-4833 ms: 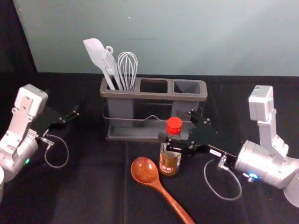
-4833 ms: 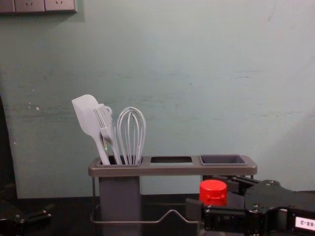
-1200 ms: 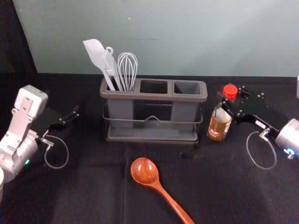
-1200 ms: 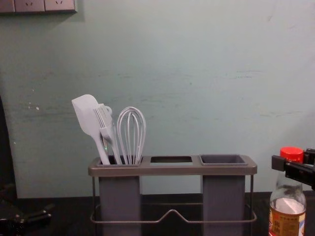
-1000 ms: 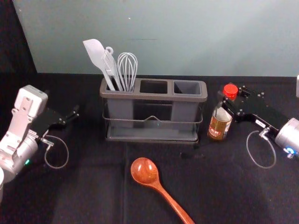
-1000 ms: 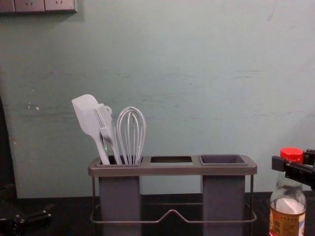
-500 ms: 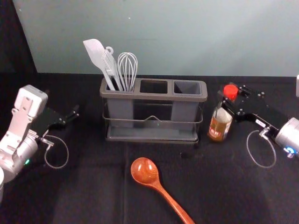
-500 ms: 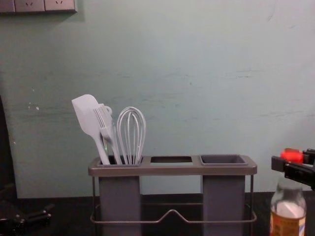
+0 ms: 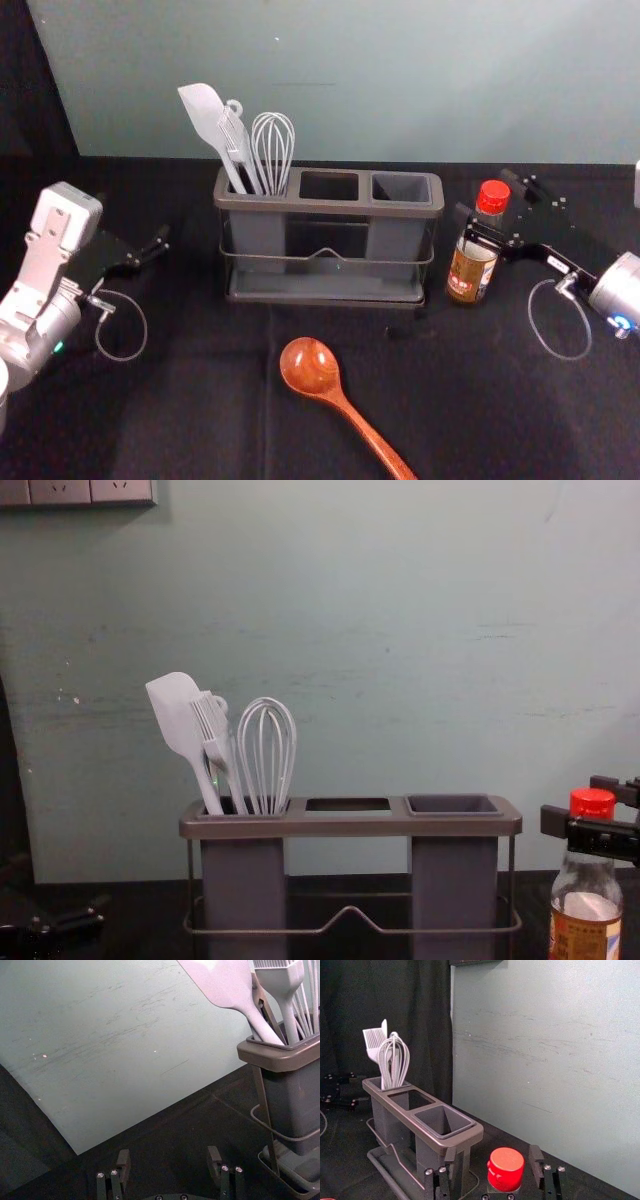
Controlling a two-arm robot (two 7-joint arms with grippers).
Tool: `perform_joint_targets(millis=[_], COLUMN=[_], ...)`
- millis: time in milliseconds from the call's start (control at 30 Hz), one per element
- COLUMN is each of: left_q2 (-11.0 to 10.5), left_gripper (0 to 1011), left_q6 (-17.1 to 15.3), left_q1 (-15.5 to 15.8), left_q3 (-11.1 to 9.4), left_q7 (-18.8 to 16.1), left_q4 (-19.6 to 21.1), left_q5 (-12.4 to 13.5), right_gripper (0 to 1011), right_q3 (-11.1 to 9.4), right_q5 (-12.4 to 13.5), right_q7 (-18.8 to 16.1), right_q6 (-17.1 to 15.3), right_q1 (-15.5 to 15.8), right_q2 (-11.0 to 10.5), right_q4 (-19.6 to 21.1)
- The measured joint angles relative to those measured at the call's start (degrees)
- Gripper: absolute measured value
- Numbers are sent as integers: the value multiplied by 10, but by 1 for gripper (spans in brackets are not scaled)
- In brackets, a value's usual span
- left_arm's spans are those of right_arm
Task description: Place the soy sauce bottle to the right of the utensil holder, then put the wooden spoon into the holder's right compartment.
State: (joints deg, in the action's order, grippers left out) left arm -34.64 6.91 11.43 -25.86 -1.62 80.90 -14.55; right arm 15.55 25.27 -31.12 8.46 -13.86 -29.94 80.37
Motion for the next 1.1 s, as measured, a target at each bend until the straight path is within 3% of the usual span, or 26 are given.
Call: perform_joint_targets(millis=[167, 567, 900, 1100], left_q2=[0, 0, 0, 0], left_gripper=[1005, 1005, 1005, 1005], left_q6=[0, 0, 0, 0], left_q1=[0, 0, 0, 0], left_q3=[0, 0, 0, 0], left_q7=[0, 0, 0, 0], left_q4=[0, 0, 0, 0], left_q5=[0, 0, 0, 0], right_gripper=[1003, 1000, 1002, 1000], right_q3=[0, -12, -47, -64], right_q5=[0, -15, 10, 36], right_q7=[0, 21, 23, 3], right_q6=[0, -3, -20, -29], right_q1=[0, 15, 49, 84], right_q2=[0, -5, -23, -53], right_q4=[0, 26, 97, 166])
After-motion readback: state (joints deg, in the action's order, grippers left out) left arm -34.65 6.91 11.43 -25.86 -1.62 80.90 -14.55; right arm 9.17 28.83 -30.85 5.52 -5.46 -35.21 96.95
